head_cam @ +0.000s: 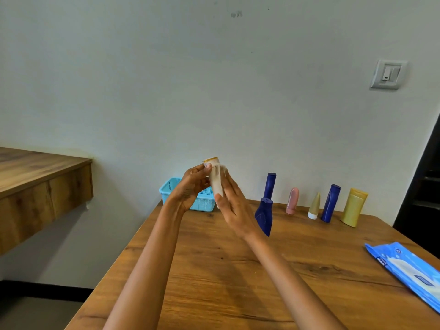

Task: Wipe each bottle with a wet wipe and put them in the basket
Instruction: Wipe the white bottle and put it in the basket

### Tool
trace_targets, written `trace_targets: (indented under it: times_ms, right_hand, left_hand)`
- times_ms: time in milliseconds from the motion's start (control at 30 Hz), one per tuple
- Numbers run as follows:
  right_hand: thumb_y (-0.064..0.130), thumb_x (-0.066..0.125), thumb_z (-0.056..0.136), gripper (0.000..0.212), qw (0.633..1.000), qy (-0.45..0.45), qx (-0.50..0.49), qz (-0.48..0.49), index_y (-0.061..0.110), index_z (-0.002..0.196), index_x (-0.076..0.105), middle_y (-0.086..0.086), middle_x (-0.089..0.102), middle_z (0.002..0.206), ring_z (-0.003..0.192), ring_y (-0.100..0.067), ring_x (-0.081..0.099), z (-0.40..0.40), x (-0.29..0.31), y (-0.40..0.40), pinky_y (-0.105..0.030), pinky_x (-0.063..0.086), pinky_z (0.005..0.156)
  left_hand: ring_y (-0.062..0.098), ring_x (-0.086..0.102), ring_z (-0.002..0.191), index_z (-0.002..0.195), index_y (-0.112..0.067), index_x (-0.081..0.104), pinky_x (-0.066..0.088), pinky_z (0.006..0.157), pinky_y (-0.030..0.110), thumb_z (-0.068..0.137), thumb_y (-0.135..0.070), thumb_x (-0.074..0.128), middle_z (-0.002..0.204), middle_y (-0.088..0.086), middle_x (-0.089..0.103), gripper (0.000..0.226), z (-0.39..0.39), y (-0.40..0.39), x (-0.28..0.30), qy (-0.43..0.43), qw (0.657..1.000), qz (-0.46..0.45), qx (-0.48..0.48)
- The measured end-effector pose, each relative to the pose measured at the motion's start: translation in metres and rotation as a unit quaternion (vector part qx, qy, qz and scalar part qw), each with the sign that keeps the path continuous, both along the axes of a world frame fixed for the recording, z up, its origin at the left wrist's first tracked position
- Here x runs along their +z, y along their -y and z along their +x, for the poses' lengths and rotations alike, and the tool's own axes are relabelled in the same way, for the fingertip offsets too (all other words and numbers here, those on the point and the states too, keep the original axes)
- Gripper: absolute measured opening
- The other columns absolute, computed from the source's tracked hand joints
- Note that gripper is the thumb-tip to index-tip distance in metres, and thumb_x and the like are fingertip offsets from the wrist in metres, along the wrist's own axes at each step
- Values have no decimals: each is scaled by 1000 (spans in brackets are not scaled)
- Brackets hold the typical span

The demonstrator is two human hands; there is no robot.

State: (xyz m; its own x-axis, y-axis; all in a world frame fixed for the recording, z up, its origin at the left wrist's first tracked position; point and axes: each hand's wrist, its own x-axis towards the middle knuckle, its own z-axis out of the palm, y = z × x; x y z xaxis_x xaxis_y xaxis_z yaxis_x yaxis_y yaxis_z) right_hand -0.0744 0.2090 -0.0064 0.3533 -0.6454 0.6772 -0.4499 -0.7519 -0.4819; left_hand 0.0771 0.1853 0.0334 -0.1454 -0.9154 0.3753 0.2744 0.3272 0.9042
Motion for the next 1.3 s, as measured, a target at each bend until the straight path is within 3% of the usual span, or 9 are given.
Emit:
trace_targets:
  times_ms: [133,300,467,700,800,933,1067,1200,1300]
  right_hand:
    - [58,22,94,65,994,-75,6,-74,29,148,-1,12,-6,157,145,-5,-3,1,-5,-11,-34,7,119]
    - [70,21,88,70,999,-32,-1,-9,39,146,-5,30,-4,152,139,10,0,-16,-34,-8,-35,30,113]
    - [69,21,88,71,1000,-4,-17,15,36,148,2,5,20,155,139,-10,27,-4,-3,4,-48,36,108]
    - [58,25,94,65,988,-113,-19,-105,34,148,-2,19,-12,155,144,-4,-3,-5,-28,-13,-29,4,116]
    - [58,21,94,62,988,-103,-55,-102,46,143,-15,26,-16,152,143,0,-5,-13,-40,-7,-34,12,116]
    - [60,16,94,63,985,-121,-58,-108,34,147,-3,14,0,154,143,-7,13,-10,-19,0,-37,18,118]
    - [57,21,93,66,988,-90,-44,-115,21,147,7,14,8,150,138,-10,28,1,11,4,-35,27,113]
    - [56,22,95,61,988,-78,-29,-130,30,147,4,13,7,154,138,-4,24,0,-10,-1,-29,36,107]
    - [65,21,91,62,998,-16,-25,-62,40,146,5,19,12,152,129,12,27,-2,-40,-11,-21,45,95]
  left_hand:
    - [26,59,96,118,3,57,49,91,36,78,-39,64,107,13,63,59,1,-2,3,-22,1000,-6,12]
    - [20,63,89,117,0,58,53,84,30,80,-37,63,106,10,63,52,4,-2,4,-37,999,-8,29]
    - [27,60,98,115,1,59,45,97,41,83,-36,63,109,14,65,49,-2,-3,2,-19,1000,-2,15]
    - [20,59,87,107,-9,63,49,85,32,80,-35,62,97,6,65,38,4,0,3,-31,998,24,48]
    - [16,58,77,100,-14,65,47,84,31,90,-30,58,89,1,65,19,-1,3,2,11,997,30,72]
    - [8,62,64,97,-15,67,46,90,34,89,-33,60,84,-4,70,21,-6,5,-1,58,994,35,87]
    - [12,63,68,100,-12,69,50,87,33,87,-36,60,87,-2,71,29,-9,2,0,8,996,32,79]
    - [14,62,68,98,-12,67,52,76,27,88,-35,59,82,1,69,26,-3,1,2,-28,994,35,96]
    - [11,59,65,99,-12,64,49,69,22,88,-31,59,79,-3,65,22,-1,1,1,-46,991,37,118]
